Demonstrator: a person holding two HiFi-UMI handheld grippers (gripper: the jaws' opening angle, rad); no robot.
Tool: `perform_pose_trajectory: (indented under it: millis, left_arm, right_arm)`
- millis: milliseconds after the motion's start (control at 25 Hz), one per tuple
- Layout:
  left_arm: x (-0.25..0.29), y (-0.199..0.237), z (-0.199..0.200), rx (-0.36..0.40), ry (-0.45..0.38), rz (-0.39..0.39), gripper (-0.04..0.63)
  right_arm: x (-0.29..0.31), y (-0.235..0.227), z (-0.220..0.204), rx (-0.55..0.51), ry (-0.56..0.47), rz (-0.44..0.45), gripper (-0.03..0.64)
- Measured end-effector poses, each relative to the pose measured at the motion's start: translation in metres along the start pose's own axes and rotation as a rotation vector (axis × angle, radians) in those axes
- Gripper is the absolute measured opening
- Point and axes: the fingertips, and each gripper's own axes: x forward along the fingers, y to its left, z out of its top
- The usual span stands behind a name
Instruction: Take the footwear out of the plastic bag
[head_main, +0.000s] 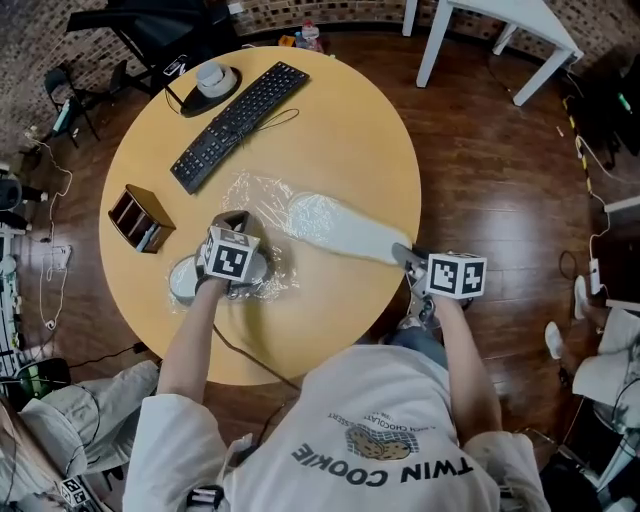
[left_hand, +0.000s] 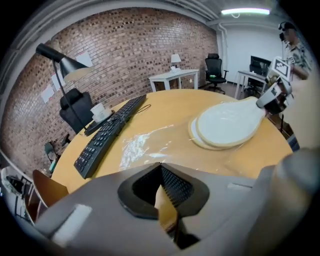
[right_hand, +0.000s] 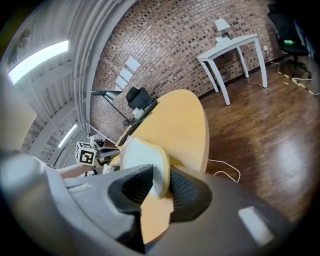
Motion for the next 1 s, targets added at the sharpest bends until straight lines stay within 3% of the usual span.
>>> perform_pose_trajectory:
  millis: [240,480,640,1000]
  left_arm:
    - [-0.003,-0.056,0.024,0.091,-0.048,-0.102,0.003]
    - [0.009,-0.08,0.024,0.14,-0.012,-0.14,0.003]
    - [0.02,-0.086,0.019,0.197,0.022,-0.12,0.003]
    - [0.022,-0.085,0.019,0.188,0.061,-0.077,0.003]
  right_arm:
    - [0.002,0.0,-0.001,-0.002,0.009,0.01,0.091]
    - [0.002,0.002,0.001,-0.012,0.01,0.013,0.091]
    - [0.0,0.004,0.004,-0.053,-0.008,0.003,0.091]
    - [-0.012,0.001,0.004,-0.069,-0.026,0.023,0.089]
